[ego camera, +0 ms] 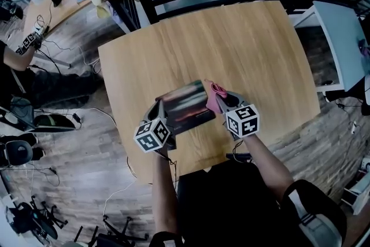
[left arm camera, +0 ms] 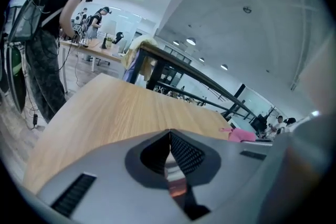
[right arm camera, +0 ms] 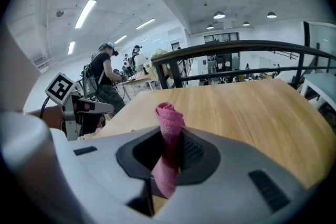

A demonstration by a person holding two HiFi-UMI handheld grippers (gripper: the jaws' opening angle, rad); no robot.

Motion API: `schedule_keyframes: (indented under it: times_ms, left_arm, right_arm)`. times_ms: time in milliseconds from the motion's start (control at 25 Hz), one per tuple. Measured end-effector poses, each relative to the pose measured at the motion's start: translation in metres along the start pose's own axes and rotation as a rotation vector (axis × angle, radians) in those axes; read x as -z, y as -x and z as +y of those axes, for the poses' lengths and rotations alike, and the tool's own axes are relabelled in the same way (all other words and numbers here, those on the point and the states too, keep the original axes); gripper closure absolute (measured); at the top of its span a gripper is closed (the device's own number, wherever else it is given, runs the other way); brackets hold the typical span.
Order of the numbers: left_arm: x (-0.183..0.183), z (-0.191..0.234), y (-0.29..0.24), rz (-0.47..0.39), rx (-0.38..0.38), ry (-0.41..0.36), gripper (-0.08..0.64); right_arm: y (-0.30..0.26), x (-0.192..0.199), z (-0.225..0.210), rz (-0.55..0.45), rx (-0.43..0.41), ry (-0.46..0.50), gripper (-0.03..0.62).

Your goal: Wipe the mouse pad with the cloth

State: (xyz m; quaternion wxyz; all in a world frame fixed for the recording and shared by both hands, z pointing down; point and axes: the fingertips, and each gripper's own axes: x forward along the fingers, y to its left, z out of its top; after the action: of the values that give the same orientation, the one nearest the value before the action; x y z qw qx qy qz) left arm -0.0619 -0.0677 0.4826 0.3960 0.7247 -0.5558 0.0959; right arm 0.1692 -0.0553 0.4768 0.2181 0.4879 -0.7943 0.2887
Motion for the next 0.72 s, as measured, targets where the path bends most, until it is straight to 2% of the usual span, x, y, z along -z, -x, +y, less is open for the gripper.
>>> schedule_keyframes:
  times_ms: [160, 400, 720]
  left_arm:
    - [-0.021, -0.018, 0.022, -0.1, -0.01, -0.031, 0.537]
    - [-0.05, -0.046, 0.062, -0.254, -0.055, -0.172, 0.537]
    - [-0.079, -0.077, 0.106, -0.432, -0.091, -0.236, 0.537]
  right_arm:
    - [0.01, -0.016, 0.011, -0.04, -0.013, 0.013, 0.526]
    - [0.036, -0.052, 0.03, -0.14, -0.039, 0.029, 0.526]
    - [0.071, -0.092, 0.059, -0.276, -0.087, 0.042, 0.526]
